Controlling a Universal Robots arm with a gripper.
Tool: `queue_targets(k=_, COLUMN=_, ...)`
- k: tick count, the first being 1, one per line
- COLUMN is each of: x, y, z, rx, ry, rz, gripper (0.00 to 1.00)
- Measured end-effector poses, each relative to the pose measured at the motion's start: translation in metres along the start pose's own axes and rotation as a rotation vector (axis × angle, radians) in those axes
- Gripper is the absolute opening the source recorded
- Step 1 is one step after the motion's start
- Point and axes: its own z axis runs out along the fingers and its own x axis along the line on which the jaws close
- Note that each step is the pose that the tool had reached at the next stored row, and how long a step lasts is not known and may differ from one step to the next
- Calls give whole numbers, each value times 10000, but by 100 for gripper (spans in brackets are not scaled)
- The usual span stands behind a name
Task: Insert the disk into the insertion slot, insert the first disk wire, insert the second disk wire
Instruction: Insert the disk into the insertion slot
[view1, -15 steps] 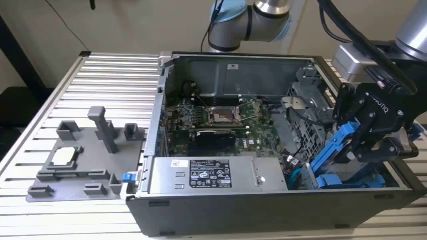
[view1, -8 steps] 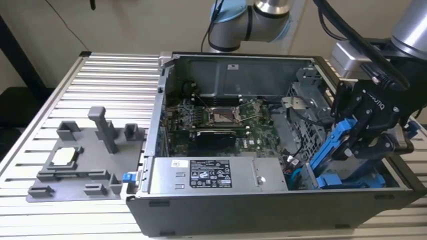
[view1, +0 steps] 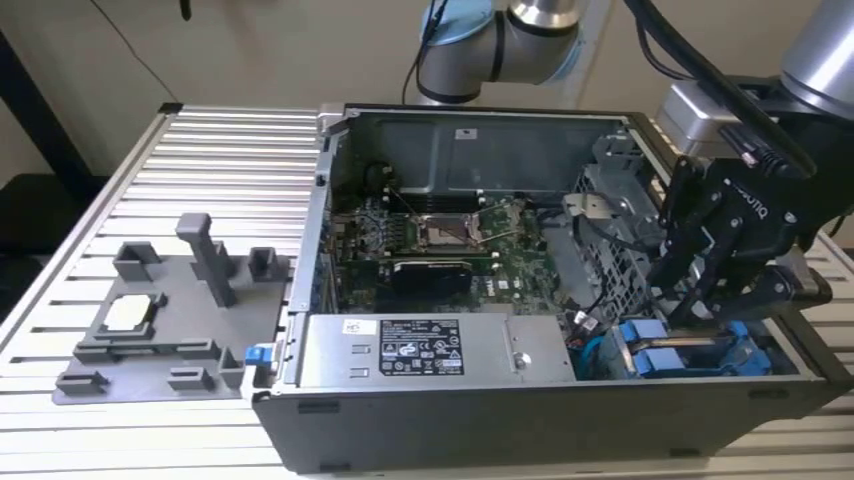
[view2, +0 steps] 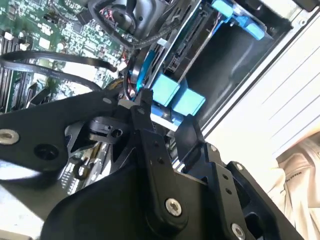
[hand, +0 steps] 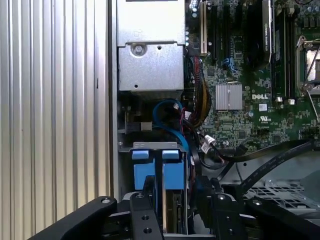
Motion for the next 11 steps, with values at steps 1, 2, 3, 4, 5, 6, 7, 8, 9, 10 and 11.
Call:
queue_targets(k=1, x=0, y=0, z=-4, rx=0, ry=1, rz=0, gripper=47)
queue_targets(k=2, x=-2, y=0, z=-12, rx=1, ry=5, rz=-1, gripper=47)
queue_targets(k=3, x=-7, y=-1, z=-17, rx=1, ry=1, rz=-2, gripper=47)
queue_targets(k=4, x=-11, y=-2, z=-22, rx=1, ry=0, rz=-2, gripper=47)
queue_targets(k=5, x=-15, y=-3, z=-30, rx=1, ry=1, rz=-1, gripper=47)
queue_targets(k=6, x=-19, y=-4, z=-39, rx=1, ry=2, rz=0, gripper=47)
queue_targets(k=7, x=-24, y=-5, z=-49, rx=2, ry=1, rz=0, gripper=47)
queue_targets(k=8, x=-29, y=-5, z=-57, rx=3, ry=0, rz=0, gripper=47)
queue_targets(k=9, x=-32, y=-7, z=-62, rx=6, ry=-1, rz=-1, gripper=47)
queue_targets(k=10, x=-34, y=-8, z=-64, rx=14, ry=0, rz=-1, gripper=47)
queue_targets(k=11, x=-35, y=-9, z=-64, rx=32, ry=-1, rz=-1, gripper=47)
